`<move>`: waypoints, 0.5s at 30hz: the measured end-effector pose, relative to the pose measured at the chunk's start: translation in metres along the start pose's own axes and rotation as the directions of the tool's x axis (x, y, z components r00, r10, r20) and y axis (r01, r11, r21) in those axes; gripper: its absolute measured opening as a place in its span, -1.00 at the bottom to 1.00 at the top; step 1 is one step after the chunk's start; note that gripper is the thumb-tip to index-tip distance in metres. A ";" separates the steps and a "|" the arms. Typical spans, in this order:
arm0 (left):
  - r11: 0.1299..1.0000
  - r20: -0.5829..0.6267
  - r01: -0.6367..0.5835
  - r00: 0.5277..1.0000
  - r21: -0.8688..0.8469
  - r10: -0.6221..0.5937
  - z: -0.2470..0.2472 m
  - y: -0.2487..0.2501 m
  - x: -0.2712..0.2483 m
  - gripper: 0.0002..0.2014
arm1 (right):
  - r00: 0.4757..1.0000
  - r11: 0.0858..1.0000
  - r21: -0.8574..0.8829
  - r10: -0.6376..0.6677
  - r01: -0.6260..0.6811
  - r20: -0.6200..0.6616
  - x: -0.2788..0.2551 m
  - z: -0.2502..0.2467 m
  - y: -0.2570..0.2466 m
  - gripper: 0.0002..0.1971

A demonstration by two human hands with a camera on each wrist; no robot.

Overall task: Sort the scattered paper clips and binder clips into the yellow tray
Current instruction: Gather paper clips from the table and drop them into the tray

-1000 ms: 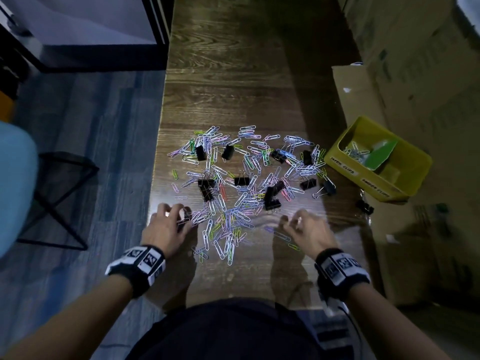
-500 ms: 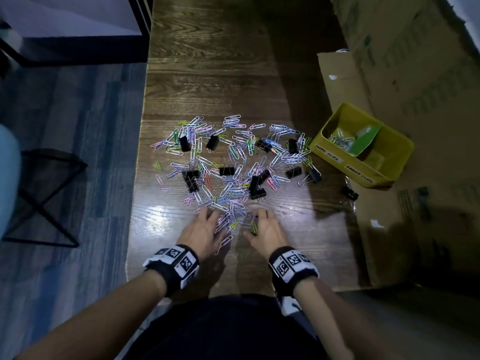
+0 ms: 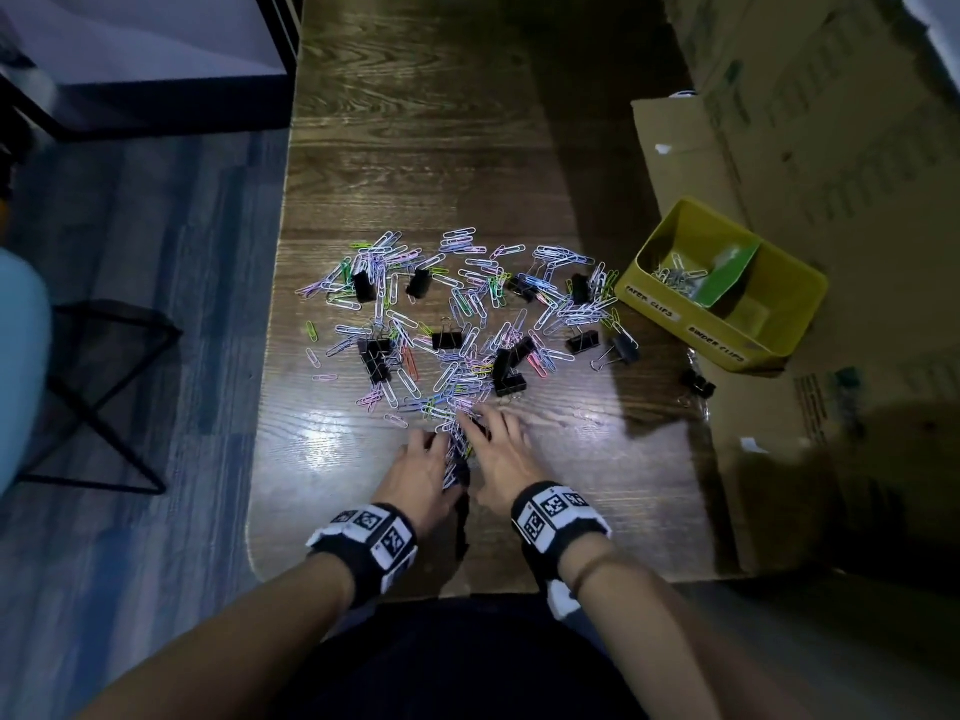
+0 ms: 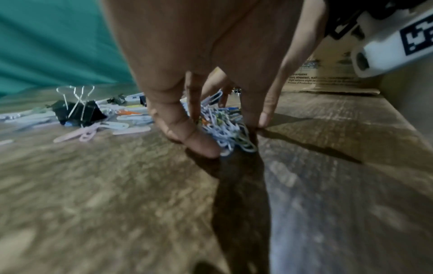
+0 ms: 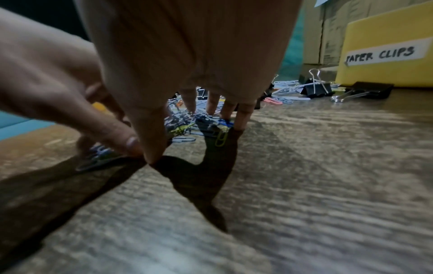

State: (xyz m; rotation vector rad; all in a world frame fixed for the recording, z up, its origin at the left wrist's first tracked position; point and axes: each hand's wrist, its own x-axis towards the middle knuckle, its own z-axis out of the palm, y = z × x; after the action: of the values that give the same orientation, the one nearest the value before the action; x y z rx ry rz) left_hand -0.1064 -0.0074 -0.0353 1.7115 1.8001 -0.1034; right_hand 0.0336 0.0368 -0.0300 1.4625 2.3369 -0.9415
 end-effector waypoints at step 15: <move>0.991 0.023 -0.131 0.991 -0.036 0.131 -0.013 -0.005 0.015 -0.59 | 0.990 0.999 0.019 -0.029 0.032 -0.139 0.001 0.009 0.000 -0.55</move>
State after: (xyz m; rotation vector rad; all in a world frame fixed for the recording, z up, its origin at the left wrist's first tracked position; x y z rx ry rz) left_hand -0.1149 0.0115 -0.0344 1.7906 1.6568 -0.0379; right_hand 0.0317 0.0318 -0.0371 1.5514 2.4610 -0.9022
